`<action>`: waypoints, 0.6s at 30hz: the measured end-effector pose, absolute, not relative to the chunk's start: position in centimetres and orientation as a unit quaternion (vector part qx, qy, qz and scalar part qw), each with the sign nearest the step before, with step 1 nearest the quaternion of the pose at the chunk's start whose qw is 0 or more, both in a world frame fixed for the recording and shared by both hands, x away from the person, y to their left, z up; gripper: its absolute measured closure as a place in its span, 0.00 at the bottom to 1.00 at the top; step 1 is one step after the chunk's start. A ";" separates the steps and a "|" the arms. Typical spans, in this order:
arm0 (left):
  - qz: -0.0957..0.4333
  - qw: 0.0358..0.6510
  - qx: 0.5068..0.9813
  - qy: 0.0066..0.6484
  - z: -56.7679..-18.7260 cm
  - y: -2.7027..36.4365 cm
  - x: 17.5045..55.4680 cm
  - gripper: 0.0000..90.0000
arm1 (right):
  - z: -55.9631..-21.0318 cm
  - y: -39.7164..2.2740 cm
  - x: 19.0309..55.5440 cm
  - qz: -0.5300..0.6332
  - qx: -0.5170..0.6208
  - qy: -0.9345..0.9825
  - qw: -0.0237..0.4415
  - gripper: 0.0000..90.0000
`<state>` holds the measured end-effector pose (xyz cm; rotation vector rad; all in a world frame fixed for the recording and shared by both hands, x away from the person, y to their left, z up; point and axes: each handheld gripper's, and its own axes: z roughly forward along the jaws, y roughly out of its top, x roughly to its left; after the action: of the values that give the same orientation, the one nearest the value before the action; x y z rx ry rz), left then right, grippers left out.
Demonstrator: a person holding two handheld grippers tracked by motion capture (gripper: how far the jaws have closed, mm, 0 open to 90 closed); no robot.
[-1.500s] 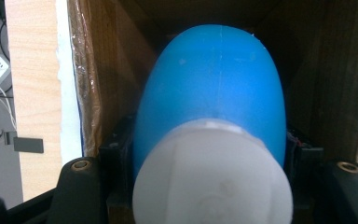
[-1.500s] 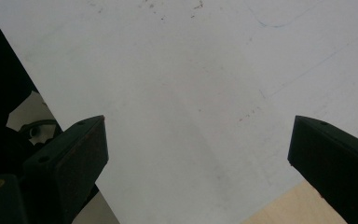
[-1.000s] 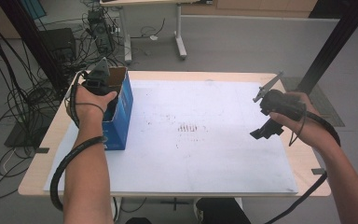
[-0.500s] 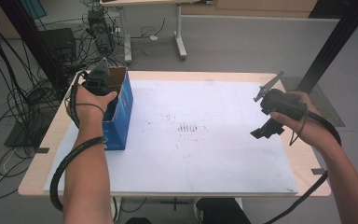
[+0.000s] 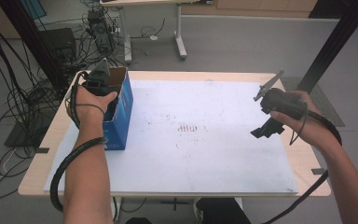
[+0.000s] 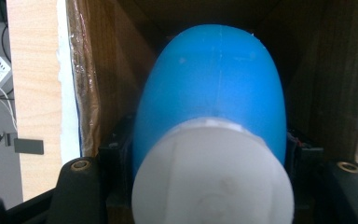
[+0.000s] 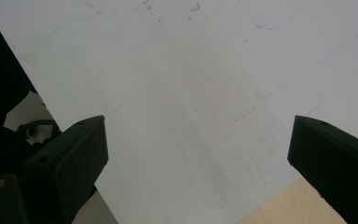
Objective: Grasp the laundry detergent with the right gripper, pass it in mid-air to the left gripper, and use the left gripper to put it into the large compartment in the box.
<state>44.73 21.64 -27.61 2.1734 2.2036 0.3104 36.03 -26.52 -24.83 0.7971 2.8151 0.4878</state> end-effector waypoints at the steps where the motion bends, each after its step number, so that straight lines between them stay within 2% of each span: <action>1: 0.099 0.015 0.699 0.708 -27.6 21.6 44.7 0.40 | -24.8 -26.5 36.0 0.164 0.268 0.945 0.088 0.05; 18: 0.102 0.015 0.700 0.707 -27.6 21.4 44.7 0.40 | -24.6 -26.8 35.9 0.165 0.269 0.944 0.089 0.05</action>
<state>44.70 21.42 -27.59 2.1772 2.1995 0.3174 35.90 -26.75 -24.65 0.8014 2.8092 0.4917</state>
